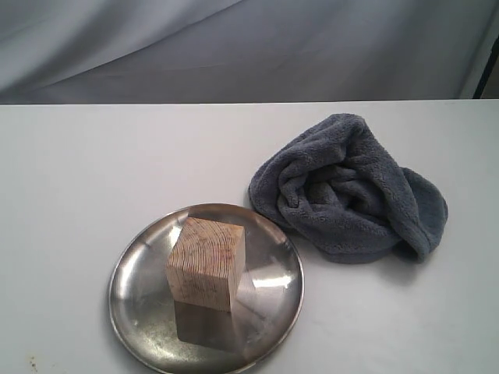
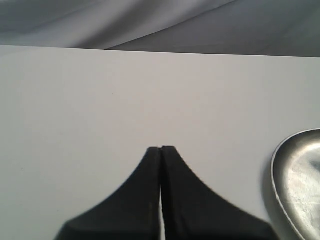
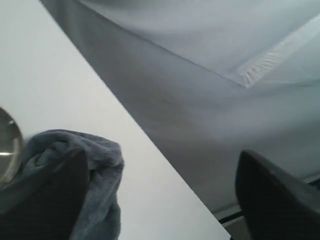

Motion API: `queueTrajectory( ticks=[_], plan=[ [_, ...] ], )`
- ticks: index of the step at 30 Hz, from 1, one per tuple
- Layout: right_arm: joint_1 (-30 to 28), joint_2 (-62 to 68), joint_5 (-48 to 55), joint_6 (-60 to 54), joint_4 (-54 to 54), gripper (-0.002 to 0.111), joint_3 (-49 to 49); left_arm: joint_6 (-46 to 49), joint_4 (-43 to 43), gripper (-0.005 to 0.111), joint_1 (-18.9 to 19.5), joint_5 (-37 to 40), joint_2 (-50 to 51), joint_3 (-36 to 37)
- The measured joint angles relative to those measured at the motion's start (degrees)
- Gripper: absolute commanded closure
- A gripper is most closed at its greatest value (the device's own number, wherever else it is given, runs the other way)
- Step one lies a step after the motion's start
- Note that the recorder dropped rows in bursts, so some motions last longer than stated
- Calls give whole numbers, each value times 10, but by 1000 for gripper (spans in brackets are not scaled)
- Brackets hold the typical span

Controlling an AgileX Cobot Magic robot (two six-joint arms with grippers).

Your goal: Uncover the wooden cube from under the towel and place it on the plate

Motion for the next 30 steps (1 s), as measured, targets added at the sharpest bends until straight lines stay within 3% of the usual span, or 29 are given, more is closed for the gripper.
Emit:
queueTrajectory(
  ticks=[5, 19, 30],
  plan=[
    [0, -68, 8, 30, -27, 108, 0, 0, 0, 105, 0, 0, 0, 0],
    [0, -172, -21, 50, -5, 108, 6, 0, 0, 105, 0, 0, 0, 0],
    [0, -351, -170, 50, 116, 108, 187, 0, 0, 105, 0, 0, 0, 0]
  ],
)
